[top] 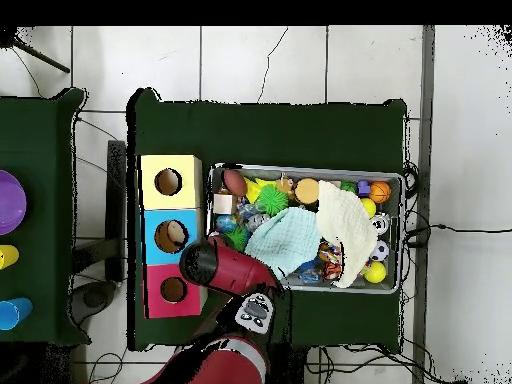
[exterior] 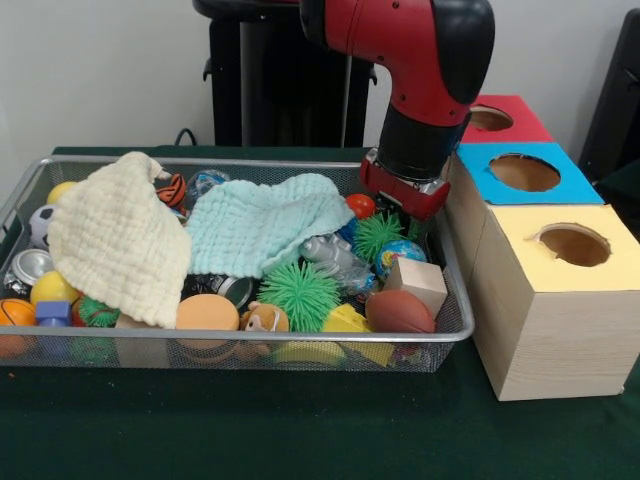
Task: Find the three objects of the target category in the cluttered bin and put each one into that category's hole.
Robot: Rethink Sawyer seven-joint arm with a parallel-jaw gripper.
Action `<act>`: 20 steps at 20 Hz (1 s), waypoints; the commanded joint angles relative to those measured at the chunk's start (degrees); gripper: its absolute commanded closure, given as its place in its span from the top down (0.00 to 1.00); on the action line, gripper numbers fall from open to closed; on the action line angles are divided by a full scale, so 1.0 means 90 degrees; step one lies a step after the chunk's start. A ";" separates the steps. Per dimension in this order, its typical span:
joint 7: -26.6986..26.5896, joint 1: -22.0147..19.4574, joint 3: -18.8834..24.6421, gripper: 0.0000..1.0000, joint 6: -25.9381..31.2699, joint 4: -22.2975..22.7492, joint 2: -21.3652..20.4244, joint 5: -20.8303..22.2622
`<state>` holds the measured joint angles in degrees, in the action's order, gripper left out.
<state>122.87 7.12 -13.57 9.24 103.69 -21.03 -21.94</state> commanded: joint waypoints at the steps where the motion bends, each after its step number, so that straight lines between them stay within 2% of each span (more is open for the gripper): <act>1: 0.1095 -0.0166 0.0799 0.00 -0.0228 0.0116 0.0325 -0.0097; 4: 0.1213 -0.0054 0.0713 0.00 0.0255 0.0371 -0.0239 -0.0222; 5: 0.1312 -0.0296 0.1039 0.00 0.0349 0.0677 -0.0550 -0.0355; 6: 0.1348 -0.0188 0.0900 0.00 0.0368 0.0692 -0.0653 -0.0353; 11: 0.1046 -0.0023 0.0489 0.00 0.1352 0.0646 -0.1310 -0.0131; 20: 0.0983 0.0003 0.0323 0.00 0.1839 0.0520 -0.1487 -0.0034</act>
<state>122.87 7.08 -13.13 18.79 108.59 -31.87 -21.94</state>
